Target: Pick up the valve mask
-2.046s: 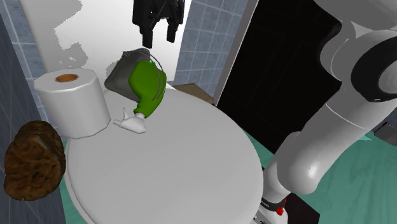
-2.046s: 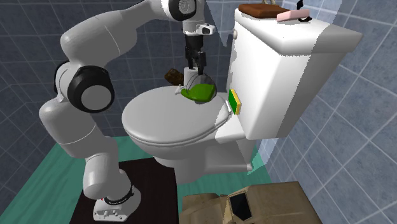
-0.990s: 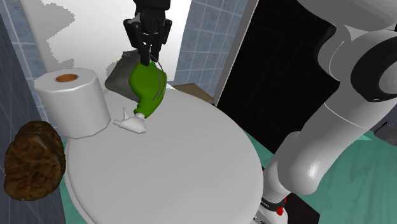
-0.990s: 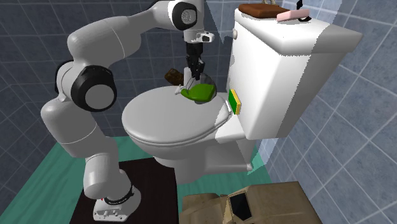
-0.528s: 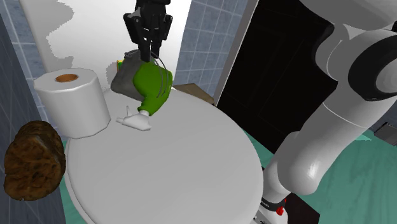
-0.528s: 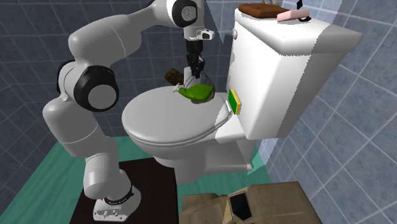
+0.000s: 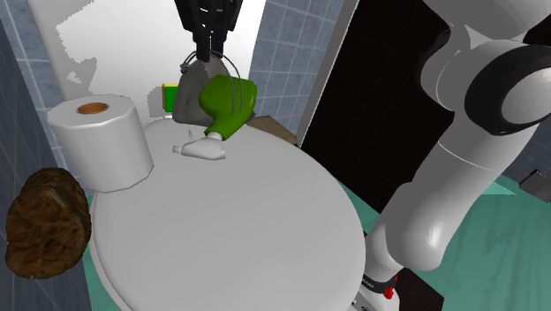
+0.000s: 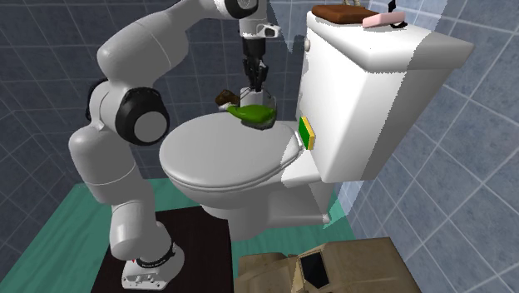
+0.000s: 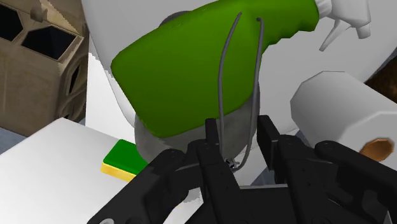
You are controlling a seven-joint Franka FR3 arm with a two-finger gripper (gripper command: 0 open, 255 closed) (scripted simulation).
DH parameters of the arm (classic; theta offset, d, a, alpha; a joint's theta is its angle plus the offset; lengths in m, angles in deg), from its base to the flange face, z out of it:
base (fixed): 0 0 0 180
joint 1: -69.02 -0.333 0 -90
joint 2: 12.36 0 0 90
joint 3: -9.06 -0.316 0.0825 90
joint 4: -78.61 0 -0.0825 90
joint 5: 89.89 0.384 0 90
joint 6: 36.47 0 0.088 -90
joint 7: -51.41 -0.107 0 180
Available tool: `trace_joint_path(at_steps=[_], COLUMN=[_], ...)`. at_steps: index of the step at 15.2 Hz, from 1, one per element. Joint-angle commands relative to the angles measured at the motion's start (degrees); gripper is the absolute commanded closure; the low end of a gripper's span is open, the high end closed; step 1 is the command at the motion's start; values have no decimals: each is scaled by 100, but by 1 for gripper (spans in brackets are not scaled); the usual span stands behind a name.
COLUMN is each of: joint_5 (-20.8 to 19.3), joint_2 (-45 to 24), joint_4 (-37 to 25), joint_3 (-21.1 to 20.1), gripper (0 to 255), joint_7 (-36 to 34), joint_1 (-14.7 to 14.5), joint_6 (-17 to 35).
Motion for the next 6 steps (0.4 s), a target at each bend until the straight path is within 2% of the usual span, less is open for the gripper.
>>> trace_joint_path(at_steps=[1, 4, 6], joint_5=[-76, -239, -248], joint_2=[-136, -415, -430], joint_4=[-335, -949, -982], joint_3=[-29, -88, -89], gripper=[255, 255, 255], joint_7=[-29, -91, -95], joint_1=[-45, -161, -169], joint_6=[-218, -589, -609])
